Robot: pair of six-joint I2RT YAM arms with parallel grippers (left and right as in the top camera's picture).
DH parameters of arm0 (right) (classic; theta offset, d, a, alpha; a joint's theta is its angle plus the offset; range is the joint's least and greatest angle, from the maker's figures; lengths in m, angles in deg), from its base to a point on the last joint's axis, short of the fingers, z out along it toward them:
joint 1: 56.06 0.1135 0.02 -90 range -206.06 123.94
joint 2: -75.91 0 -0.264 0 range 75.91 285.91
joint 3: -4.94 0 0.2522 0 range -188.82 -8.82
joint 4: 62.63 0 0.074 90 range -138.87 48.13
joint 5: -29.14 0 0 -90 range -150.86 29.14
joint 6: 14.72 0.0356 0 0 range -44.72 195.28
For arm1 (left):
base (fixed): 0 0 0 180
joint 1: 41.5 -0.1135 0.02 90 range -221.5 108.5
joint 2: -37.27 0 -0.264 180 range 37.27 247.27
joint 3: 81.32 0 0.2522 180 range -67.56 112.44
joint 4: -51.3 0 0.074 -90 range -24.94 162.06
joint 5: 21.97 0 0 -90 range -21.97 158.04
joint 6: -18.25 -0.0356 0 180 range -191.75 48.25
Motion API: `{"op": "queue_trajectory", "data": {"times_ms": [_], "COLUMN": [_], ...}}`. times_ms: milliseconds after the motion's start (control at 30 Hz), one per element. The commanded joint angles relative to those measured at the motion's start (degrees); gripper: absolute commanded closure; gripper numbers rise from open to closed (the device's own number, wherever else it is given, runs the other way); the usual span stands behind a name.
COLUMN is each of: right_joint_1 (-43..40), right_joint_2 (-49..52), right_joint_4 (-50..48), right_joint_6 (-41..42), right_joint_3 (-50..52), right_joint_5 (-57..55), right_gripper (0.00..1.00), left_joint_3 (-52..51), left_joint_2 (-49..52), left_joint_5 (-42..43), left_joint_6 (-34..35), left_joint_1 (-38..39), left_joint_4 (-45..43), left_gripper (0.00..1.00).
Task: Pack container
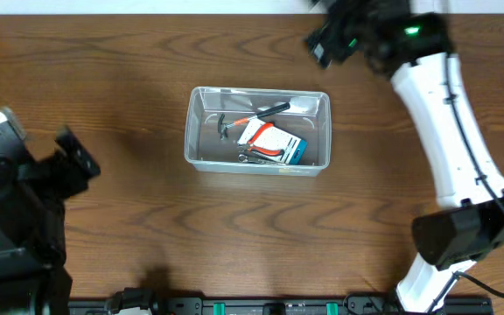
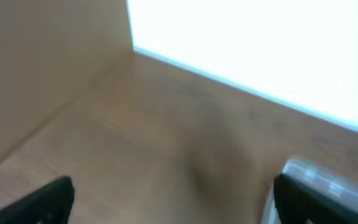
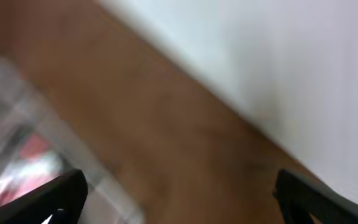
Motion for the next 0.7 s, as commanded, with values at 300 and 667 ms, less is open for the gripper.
{"op": "queue_trajectory", "data": {"times_ms": [300, 667], "right_joint_1": [-13.86, -18.18], "right_joint_2": [-1.36, -26.38], "right_joint_4": [0.92, -6.91], "right_joint_6": [25.99, 25.09], "right_joint_3": [0.11, 24.87], "right_joint_5": [-13.73, -15.21], "right_gripper": [0.01, 0.01], "left_joint_3": [-4.15, -16.35], "left_joint_2": [19.04, 9.49], "left_joint_5": [5.84, 0.61], "left_joint_6": [-4.83, -7.37], "left_joint_1": [2.05, 17.05], "left_joint_4": [-8.74, -12.37], "left_gripper": [0.02, 0.02]}}
